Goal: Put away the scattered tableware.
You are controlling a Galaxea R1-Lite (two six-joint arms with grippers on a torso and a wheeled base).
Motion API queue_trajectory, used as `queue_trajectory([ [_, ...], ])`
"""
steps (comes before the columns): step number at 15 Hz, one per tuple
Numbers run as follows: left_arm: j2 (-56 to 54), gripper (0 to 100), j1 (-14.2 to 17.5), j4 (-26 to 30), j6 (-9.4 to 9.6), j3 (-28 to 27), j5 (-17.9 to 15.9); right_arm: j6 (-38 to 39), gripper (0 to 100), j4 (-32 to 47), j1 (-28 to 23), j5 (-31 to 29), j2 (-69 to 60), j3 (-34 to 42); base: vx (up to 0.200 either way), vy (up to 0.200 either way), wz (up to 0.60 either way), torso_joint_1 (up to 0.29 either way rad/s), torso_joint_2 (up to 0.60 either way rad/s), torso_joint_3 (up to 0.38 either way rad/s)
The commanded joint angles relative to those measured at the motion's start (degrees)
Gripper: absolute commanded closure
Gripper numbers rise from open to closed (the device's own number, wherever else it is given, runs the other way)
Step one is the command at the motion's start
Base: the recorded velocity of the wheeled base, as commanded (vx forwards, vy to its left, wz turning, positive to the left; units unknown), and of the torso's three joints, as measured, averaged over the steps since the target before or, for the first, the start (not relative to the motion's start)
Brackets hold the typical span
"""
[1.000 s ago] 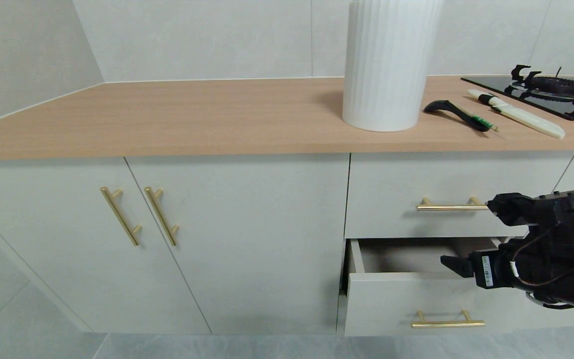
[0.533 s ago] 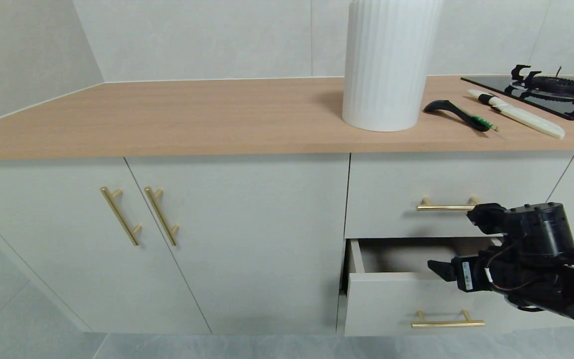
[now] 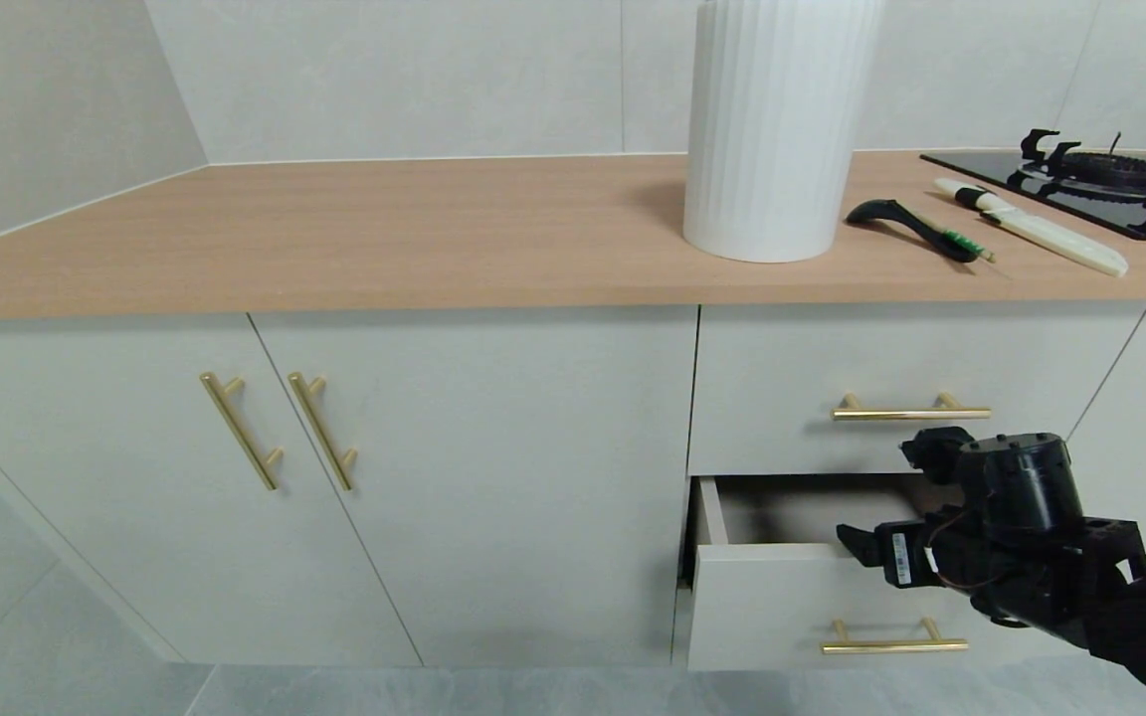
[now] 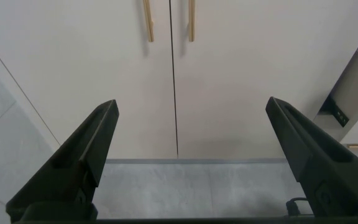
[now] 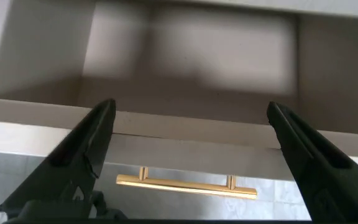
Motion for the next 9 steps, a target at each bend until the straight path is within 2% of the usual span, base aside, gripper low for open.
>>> queue_trajectory([
  [1, 0.07, 0, 0.02, 0.0, 0.0, 0.0, 0.01, -0.03, 0, 0.22, 0.03, -0.03, 0.68, 0.65, 0.0, 0.0, 0.0, 0.0, 0.0, 0.0],
  [6, 0.07, 0, 0.02, 0.0, 0.0, 0.0, 0.01, -0.2, 0, 0.83, 0.03, 0.05, -1.86, 1.17, 0.0, 0.0, 0.0, 0.0, 0.0, 0.0],
  [9, 0.07, 0, 0.02, 0.0, 0.0, 0.0, 0.01, -0.29, 0, 4.17, 0.12, 0.14, -3.97, 1.26, 0.0, 0.0, 0.0, 0.0, 0.0, 0.0],
])
